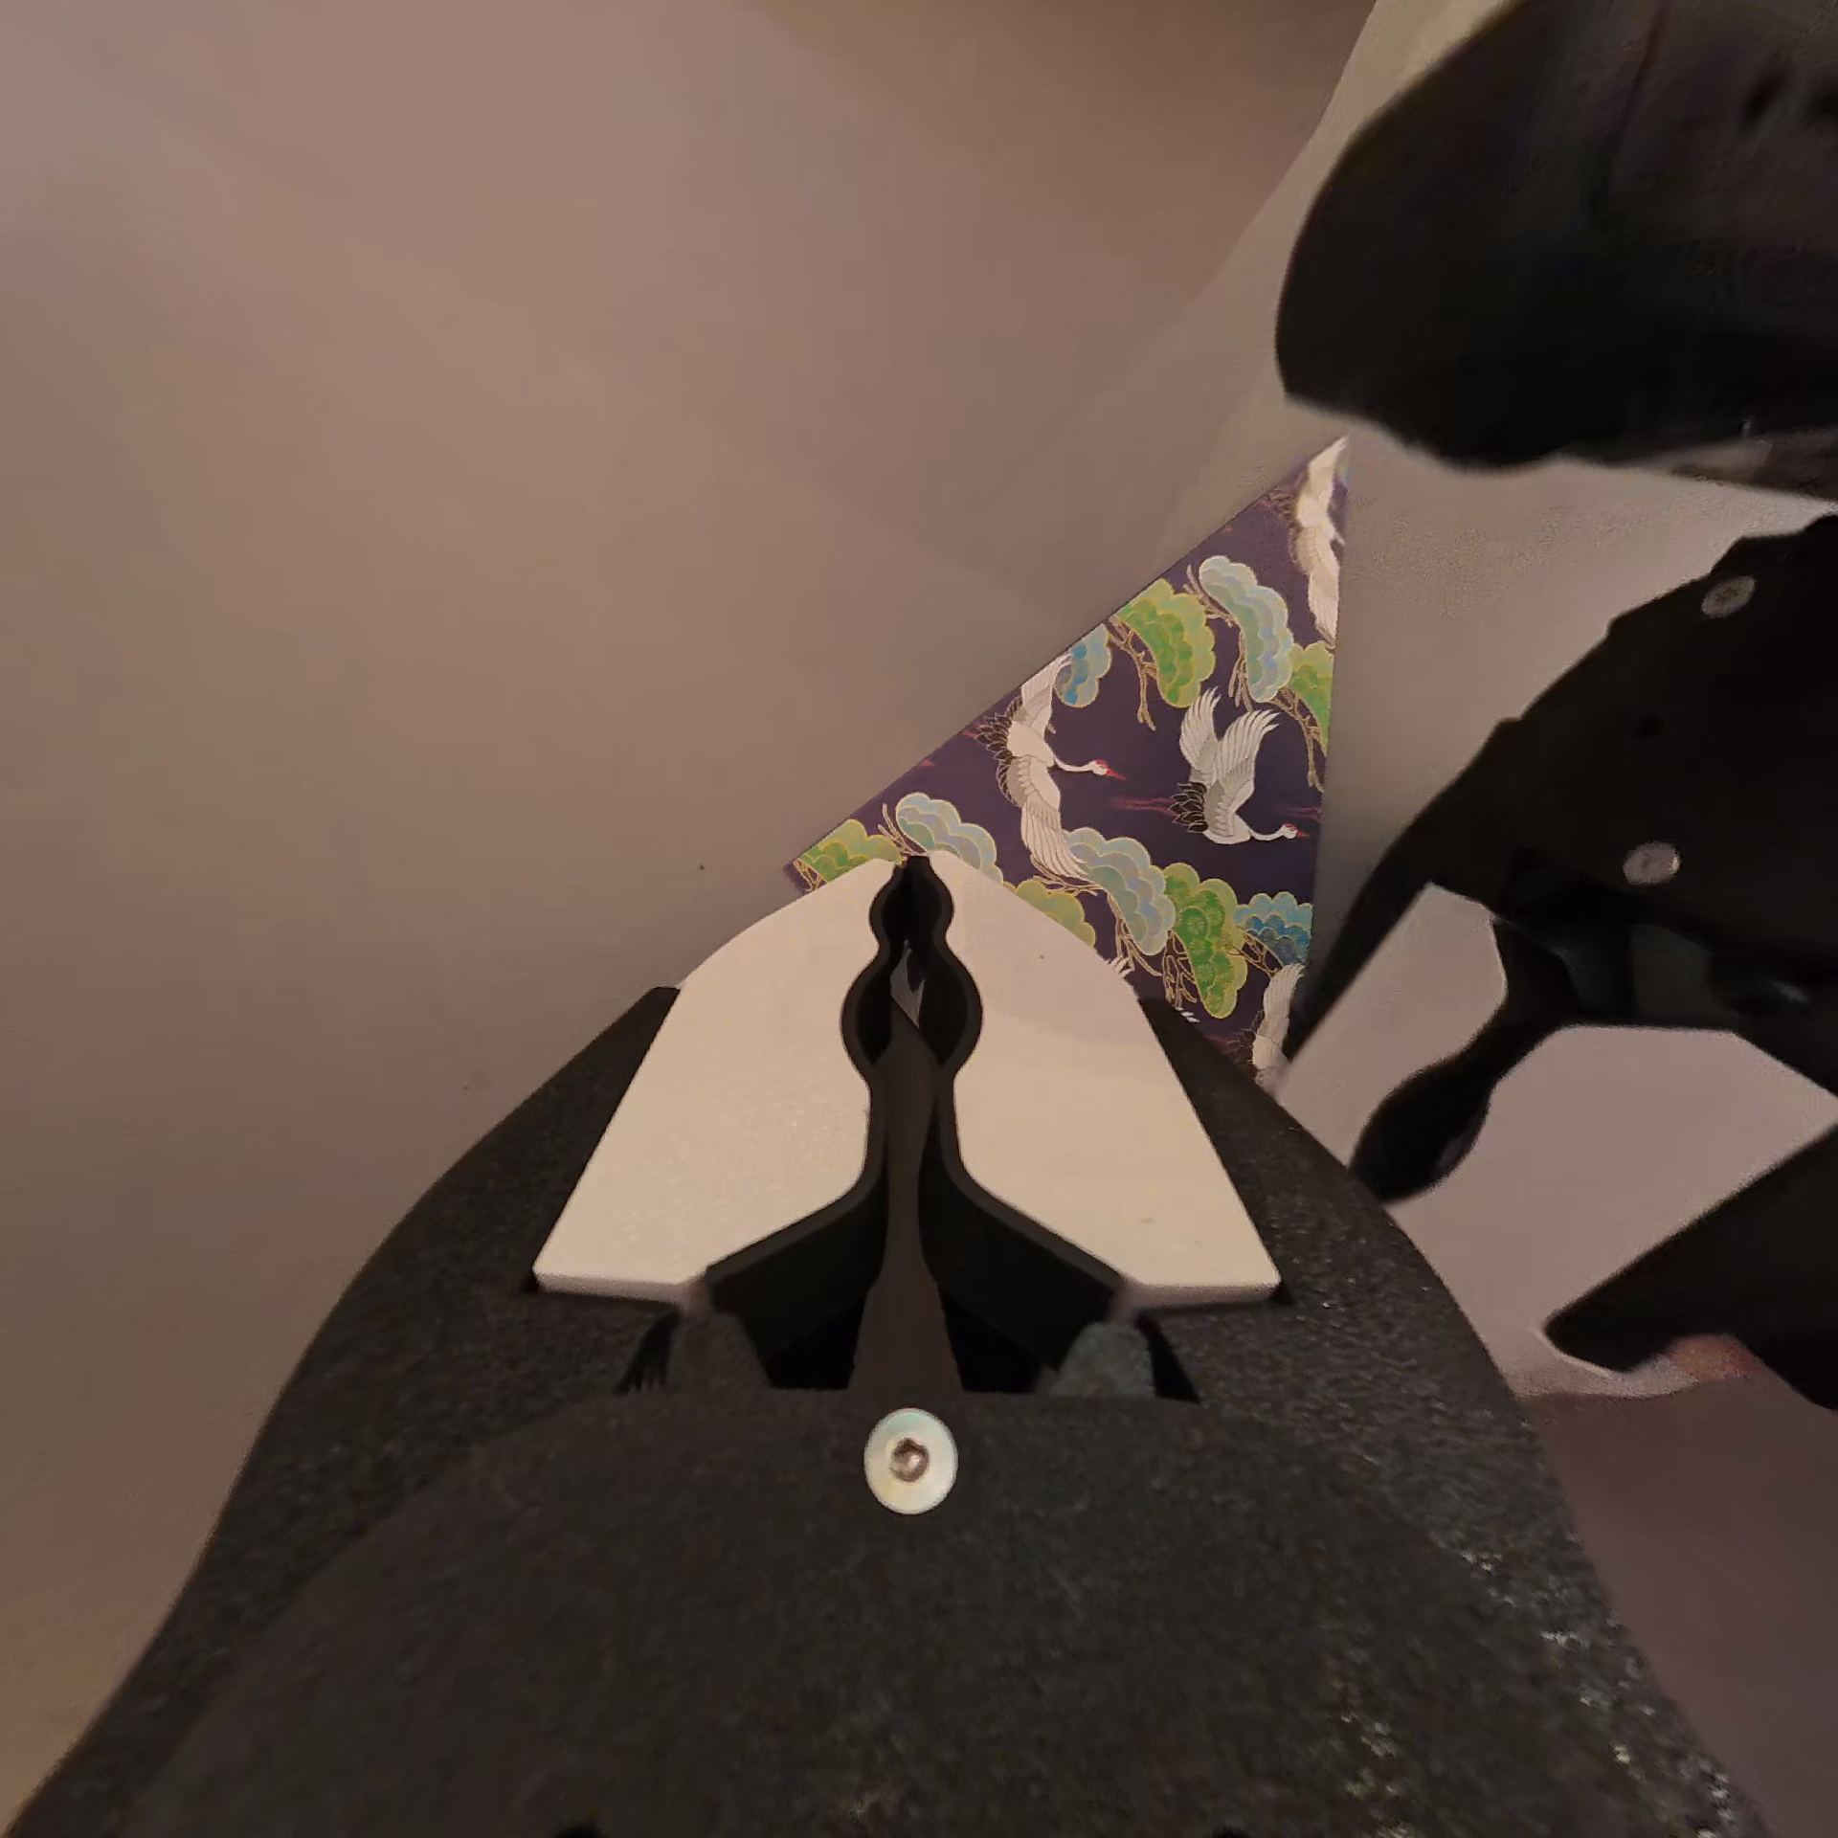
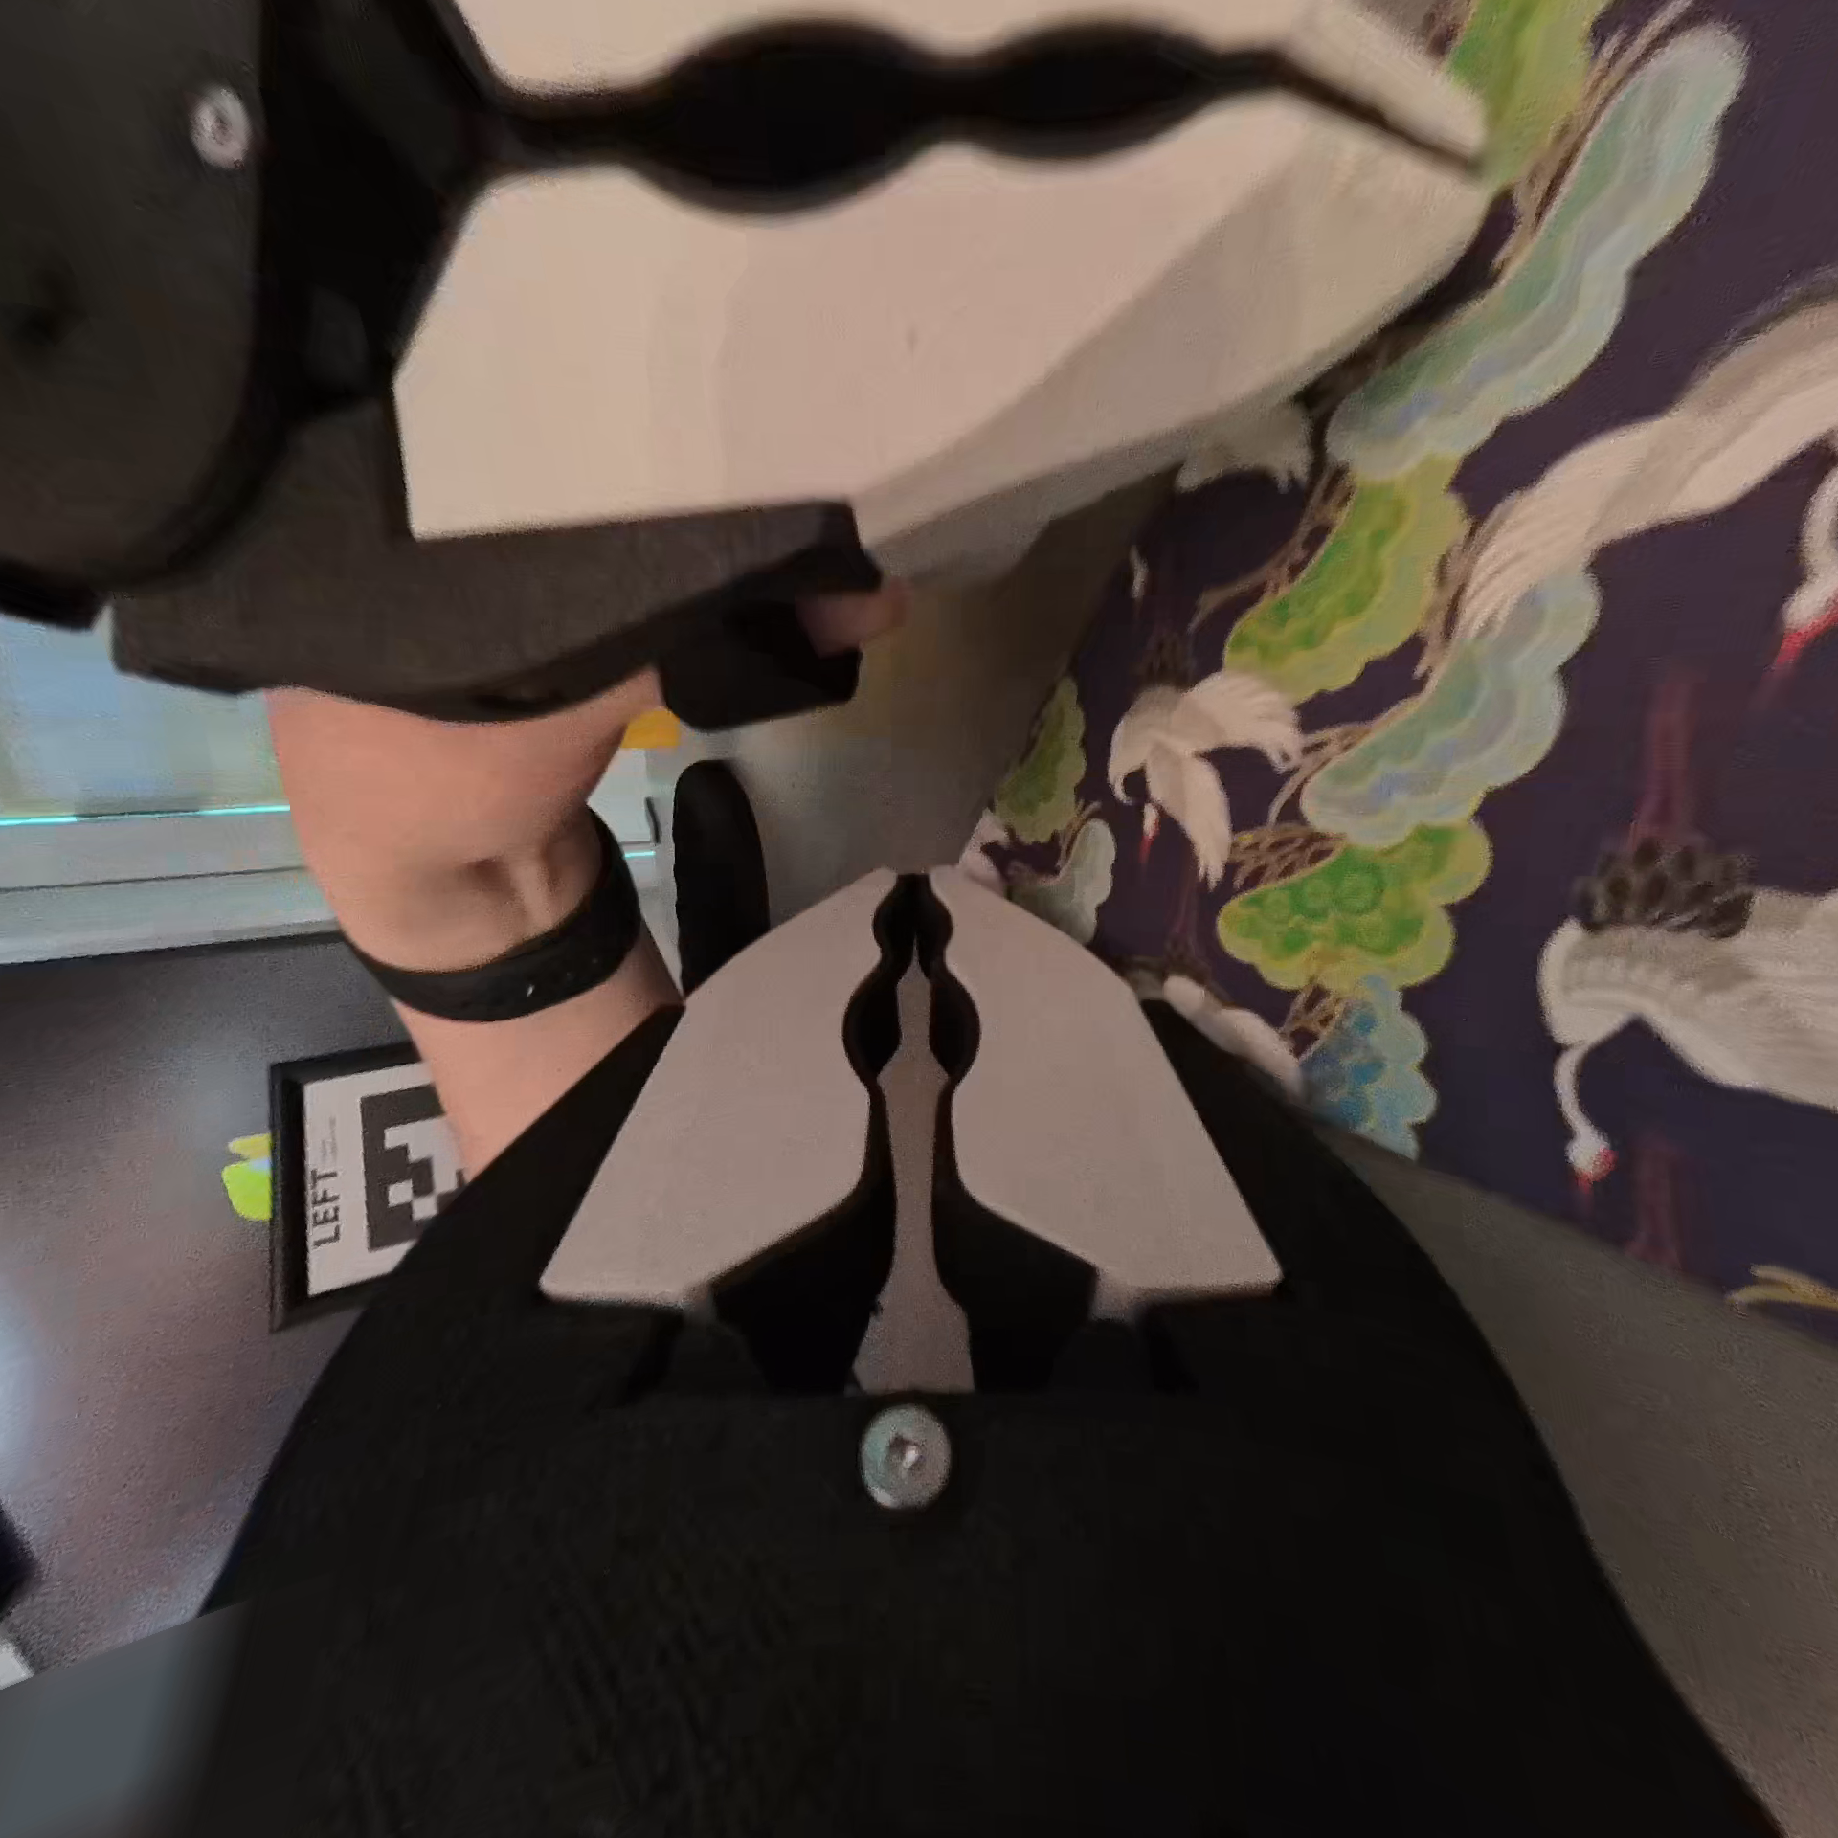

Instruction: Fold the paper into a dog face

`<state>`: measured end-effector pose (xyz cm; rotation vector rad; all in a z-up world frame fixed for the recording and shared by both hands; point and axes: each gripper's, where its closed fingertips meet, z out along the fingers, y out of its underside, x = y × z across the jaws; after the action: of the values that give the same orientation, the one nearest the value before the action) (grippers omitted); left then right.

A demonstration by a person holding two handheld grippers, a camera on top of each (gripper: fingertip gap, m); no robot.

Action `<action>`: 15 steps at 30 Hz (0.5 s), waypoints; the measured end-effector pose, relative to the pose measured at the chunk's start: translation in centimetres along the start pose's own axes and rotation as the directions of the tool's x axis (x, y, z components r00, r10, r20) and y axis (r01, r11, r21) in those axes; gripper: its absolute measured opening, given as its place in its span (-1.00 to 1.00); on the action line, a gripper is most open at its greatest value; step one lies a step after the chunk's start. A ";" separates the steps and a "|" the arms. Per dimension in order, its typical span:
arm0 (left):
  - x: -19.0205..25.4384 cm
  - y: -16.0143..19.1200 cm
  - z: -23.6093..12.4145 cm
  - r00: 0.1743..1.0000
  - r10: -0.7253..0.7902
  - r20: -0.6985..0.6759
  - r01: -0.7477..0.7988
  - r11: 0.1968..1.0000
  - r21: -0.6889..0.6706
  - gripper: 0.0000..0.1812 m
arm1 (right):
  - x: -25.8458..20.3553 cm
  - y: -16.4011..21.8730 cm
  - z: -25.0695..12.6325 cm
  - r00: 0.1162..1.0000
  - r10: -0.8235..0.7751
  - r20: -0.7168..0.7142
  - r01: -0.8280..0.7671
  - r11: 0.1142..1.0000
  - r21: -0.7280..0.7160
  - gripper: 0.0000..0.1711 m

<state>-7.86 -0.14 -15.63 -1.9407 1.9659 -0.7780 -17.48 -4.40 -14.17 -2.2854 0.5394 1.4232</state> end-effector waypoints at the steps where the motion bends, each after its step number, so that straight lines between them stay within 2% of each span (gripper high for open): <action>1: 0.0 0.0 0.0 1.000 0.000 -0.001 0.000 1.000 0.001 -1.00 | 0.4 -0.6 0.0 0.999 -0.008 -0.031 0.009 1.000 0.015 -0.99; 2: 0.0 0.0 0.0 1.000 -0.001 -0.002 0.001 1.000 0.002 -0.99 | 1.0 -0.7 0.2 0.998 -0.006 -0.069 0.006 1.000 0.003 -0.99; 7: 0.0 0.0 0.0 1.000 0.005 -0.003 -0.005 1.000 0.006 -1.00 | 0.4 2.9 1.0 0.998 -0.010 -0.058 0.002 0.990 -0.138 -0.99; 8: 0.0 0.0 0.0 1.000 0.005 -0.004 -0.005 1.000 0.008 -1.00 | 0.2 3.2 1.1 0.999 -0.016 -0.049 0.009 0.990 -0.144 -0.99; 11: 0.0 0.0 0.0 1.000 0.001 -0.006 -0.001 1.000 0.013 -0.99 | -0.9 1.0 1.2 1.000 -0.029 0.009 0.029 1.000 -0.003 -0.99; 13: 0.0 0.0 0.0 1.000 0.003 -0.006 -0.002 1.000 0.013 -0.99 | 0.2 1.3 1.9 0.997 -0.050 -0.057 0.048 0.998 -0.040 -0.99; 15: 0.0 0.0 0.0 1.000 -0.002 -0.011 0.002 1.000 0.015 -0.99 | -0.3 2.6 2.6 0.999 -0.041 -0.018 0.040 0.995 -0.091 -0.99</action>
<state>-7.86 -0.15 -15.62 -1.9342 1.9585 -0.8037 -20.90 -5.19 -15.25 -2.3696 0.4404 1.4338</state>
